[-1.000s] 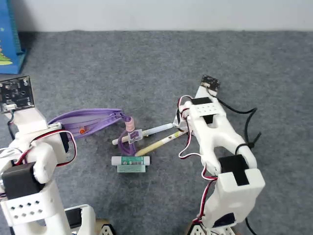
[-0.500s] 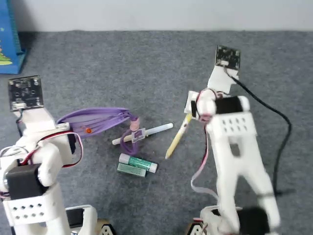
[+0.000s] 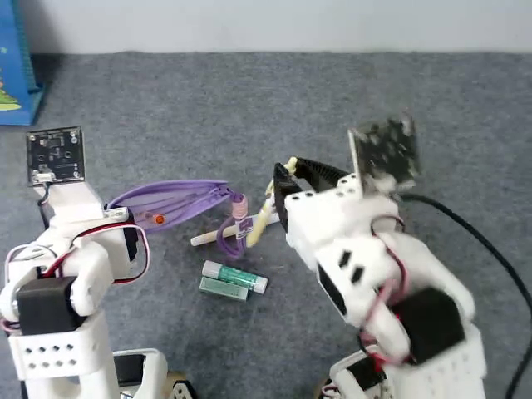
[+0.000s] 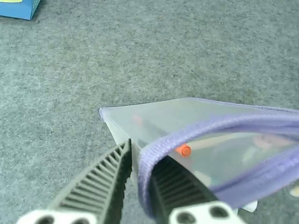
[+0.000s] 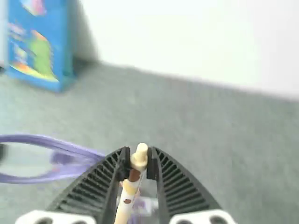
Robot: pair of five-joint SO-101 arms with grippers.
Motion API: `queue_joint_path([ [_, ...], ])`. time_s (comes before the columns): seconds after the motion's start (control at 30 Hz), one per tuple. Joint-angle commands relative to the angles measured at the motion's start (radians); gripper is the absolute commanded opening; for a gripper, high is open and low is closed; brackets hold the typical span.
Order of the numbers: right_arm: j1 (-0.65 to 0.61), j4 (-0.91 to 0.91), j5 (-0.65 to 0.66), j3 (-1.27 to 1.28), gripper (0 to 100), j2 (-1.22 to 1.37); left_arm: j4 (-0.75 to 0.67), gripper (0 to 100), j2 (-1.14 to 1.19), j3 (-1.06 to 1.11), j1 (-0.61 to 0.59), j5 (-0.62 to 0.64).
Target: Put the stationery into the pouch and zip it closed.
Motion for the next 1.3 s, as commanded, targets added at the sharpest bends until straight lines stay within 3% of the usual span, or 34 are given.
queue_joint_path([
  [0.0,-0.047,-0.096,0.012,-0.020,0.8,-0.073,-0.002,1,0.011,-0.030,0.011,0.011],
  [0.43,-0.154,-0.565,0.014,0.092,0.8,-0.079,-0.002,1,0.009,-0.008,0.009,0.011],
  [1.07,-0.275,-0.628,0.012,0.367,1.4,-0.050,-0.003,1,0.005,-0.001,0.009,0.011],
  [1.27,-0.289,-0.624,0.009,0.394,20.6,-0.013,-0.003,1,0.005,-0.001,0.008,0.012],
])
